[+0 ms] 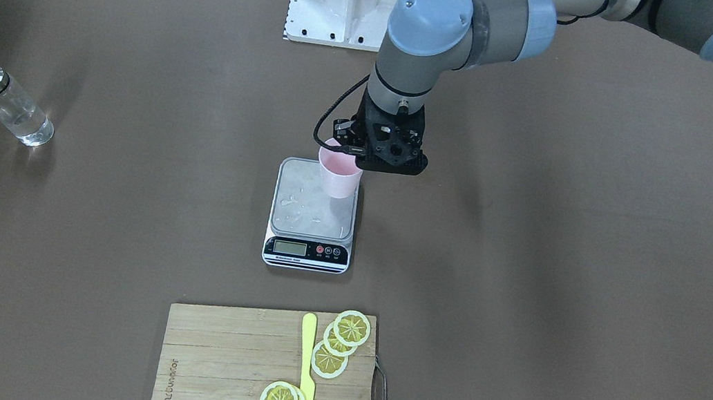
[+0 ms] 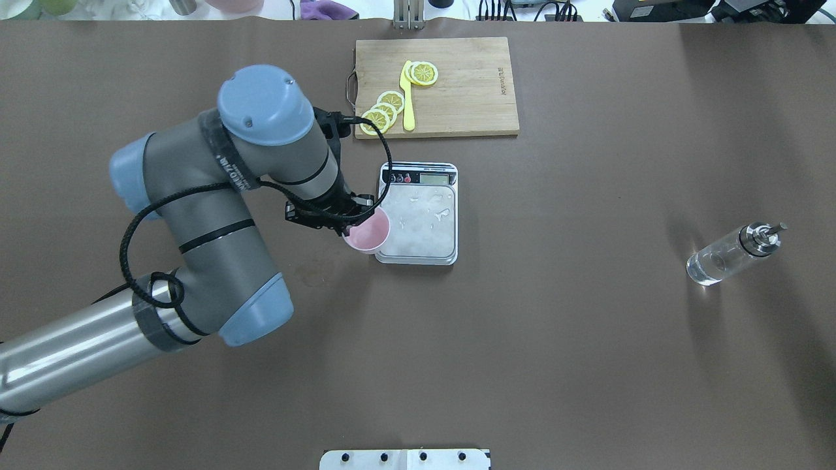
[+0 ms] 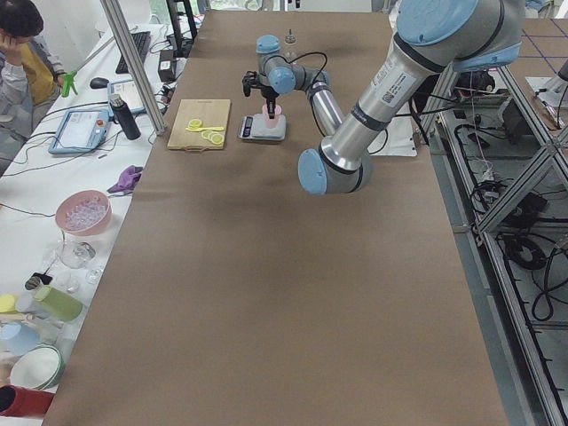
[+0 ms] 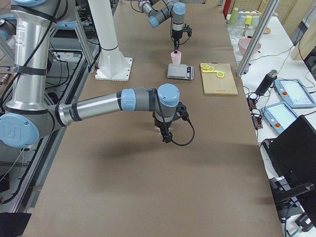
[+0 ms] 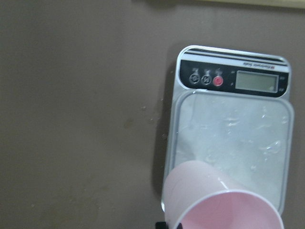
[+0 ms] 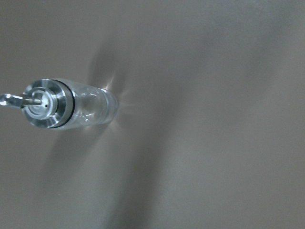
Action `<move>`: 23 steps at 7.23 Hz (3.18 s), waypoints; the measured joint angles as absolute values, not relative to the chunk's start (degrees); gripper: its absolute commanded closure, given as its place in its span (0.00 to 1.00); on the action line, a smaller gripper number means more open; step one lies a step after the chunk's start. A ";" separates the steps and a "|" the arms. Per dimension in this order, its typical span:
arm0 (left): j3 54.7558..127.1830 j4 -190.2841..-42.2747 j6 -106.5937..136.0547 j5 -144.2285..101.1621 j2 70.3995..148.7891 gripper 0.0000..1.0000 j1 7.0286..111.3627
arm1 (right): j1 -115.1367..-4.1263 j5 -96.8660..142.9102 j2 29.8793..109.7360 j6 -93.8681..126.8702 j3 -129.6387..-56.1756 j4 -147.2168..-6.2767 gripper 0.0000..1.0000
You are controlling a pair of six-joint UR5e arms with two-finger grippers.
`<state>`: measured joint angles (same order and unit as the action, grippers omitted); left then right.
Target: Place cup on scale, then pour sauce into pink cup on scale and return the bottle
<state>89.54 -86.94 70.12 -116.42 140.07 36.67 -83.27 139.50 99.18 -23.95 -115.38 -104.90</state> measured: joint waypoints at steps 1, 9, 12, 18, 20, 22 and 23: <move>86.56 -87.22 70.26 -116.31 142.52 1.00 36.93 | -81.63 139.80 99.27 -23.78 -116.35 -104.92 0.00; 90.52 -88.90 70.64 -124.36 140.83 0.03 43.69 | -76.98 138.49 102.00 -24.63 -118.74 -104.36 0.02; 100.01 -87.34 70.04 -125.82 134.46 0.03 48.57 | -76.44 139.20 109.61 -28.11 -111.67 -79.99 0.13; 104.01 -86.24 63.38 -125.95 126.79 0.03 56.20 | -76.25 148.36 103.10 -12.32 -85.61 -26.26 0.03; 104.02 -86.20 59.68 -125.95 124.56 0.04 58.11 | -76.23 150.25 100.31 -7.51 -84.87 -23.93 0.02; 104.03 -85.25 58.58 -125.95 123.98 0.04 59.13 | -76.21 150.10 99.08 -2.66 -83.78 -19.44 0.02; 104.05 -84.80 58.44 -125.95 123.99 0.04 59.43 | -76.25 150.85 99.25 -0.94 -83.33 -17.49 0.03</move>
<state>104.05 -84.80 58.44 -125.95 123.99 59.43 -76.25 150.85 99.25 -0.94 -83.33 -17.49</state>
